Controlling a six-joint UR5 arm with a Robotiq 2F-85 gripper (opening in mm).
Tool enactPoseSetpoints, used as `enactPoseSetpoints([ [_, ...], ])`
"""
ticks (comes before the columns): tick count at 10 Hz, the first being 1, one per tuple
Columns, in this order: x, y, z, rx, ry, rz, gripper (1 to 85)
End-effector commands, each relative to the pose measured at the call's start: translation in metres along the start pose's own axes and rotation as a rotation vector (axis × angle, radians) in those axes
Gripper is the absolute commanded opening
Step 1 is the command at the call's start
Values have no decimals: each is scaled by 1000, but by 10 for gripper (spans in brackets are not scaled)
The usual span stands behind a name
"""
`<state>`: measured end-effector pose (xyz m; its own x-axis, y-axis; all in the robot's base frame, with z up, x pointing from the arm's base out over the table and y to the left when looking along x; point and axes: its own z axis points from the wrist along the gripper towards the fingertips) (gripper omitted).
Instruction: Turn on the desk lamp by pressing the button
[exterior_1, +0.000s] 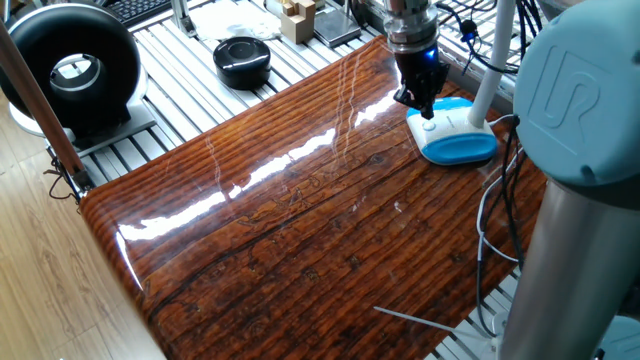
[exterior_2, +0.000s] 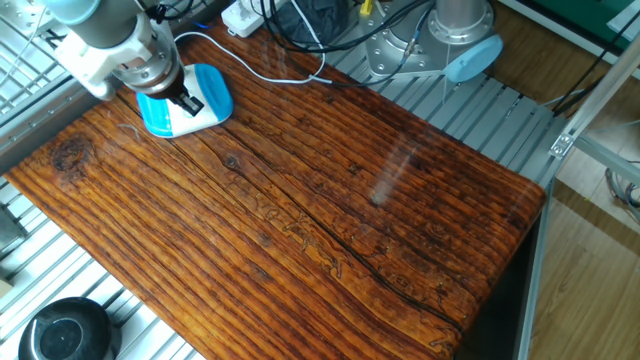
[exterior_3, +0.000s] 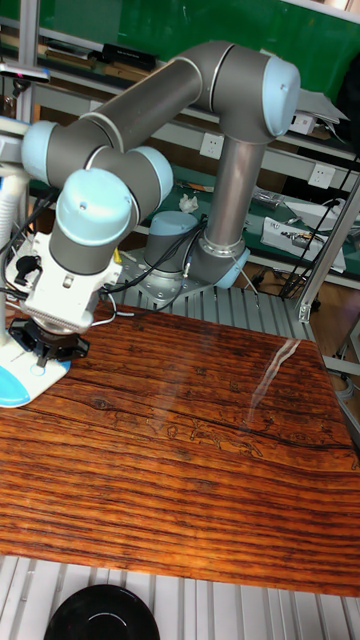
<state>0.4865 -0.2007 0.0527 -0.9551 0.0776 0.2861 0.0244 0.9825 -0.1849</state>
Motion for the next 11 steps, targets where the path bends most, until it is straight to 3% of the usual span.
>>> enactPoseSetpoints([
  [1,-4,3,6,-14,-16,-3,10],
  [11,2,-3,14,-3,31,-55,10],
])
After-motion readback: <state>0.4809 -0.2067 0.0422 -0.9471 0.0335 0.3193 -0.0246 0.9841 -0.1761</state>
